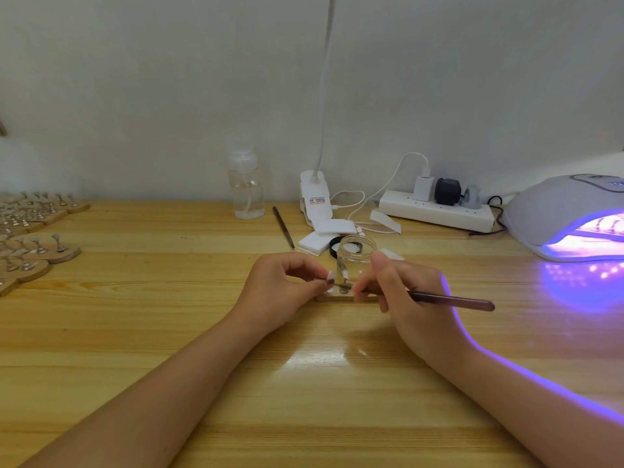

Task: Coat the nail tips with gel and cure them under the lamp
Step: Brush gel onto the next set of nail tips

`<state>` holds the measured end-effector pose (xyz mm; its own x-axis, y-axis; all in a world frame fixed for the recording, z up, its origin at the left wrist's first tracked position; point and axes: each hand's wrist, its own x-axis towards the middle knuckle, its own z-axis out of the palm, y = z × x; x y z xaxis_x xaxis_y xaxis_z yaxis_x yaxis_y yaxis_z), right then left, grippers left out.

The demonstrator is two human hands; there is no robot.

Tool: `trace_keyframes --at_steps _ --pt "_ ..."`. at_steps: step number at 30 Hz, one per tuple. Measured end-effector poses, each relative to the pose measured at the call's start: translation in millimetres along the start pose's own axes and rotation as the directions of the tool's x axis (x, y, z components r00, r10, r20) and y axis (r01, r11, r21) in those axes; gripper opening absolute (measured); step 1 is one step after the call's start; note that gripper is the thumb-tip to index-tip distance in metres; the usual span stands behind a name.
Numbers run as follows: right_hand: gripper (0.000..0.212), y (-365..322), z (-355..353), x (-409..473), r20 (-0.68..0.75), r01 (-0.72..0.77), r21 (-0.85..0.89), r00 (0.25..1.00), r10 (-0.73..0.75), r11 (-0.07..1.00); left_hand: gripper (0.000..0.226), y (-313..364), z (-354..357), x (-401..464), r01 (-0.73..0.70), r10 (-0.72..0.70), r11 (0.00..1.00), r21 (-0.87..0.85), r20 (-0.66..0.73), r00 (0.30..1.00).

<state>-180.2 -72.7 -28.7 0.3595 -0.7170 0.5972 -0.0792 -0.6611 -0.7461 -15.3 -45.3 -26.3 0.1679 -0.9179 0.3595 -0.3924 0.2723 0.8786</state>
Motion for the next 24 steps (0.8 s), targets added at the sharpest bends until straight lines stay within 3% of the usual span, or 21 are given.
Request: trace_keyframes --at_steps 3,7,12,15,19,24 --pt "0.04 -0.5 -0.8 -1.4 -0.023 0.012 0.042 1.0 -0.011 0.999 0.016 -0.8 0.0 0.3 0.003 -0.003 1.0 0.006 0.002 1.0" --pt "0.035 -1.8 -0.7 1.8 -0.014 0.028 -0.103 0.999 -0.029 0.994 0.016 -1.0 -0.3 0.1 0.009 -0.009 1.0 0.007 -0.003 1.0" --pt "0.042 0.3 -0.1 -1.1 -0.032 0.019 0.014 0.999 -0.019 1.0 0.017 -1.2 -0.5 -0.1 0.018 -0.018 0.999 0.041 -0.006 1.0" --pt "0.039 0.0 -0.4 1.1 -0.013 0.034 -0.099 0.999 -0.035 0.994 0.015 -1.4 -0.5 -0.5 0.025 -0.025 0.999 0.029 -0.009 1.0" --pt "0.04 -0.6 0.7 -1.3 -0.008 0.015 -0.061 1.0 -0.016 0.998 0.016 -0.9 0.6 0.6 0.037 -0.036 0.998 0.045 -0.02 0.999" --pt "0.041 0.2 0.1 0.6 -0.013 0.048 -0.135 0.999 -0.05 0.99 0.016 -0.6 0.3 0.2 0.053 -0.052 0.998 0.041 -0.022 0.998"
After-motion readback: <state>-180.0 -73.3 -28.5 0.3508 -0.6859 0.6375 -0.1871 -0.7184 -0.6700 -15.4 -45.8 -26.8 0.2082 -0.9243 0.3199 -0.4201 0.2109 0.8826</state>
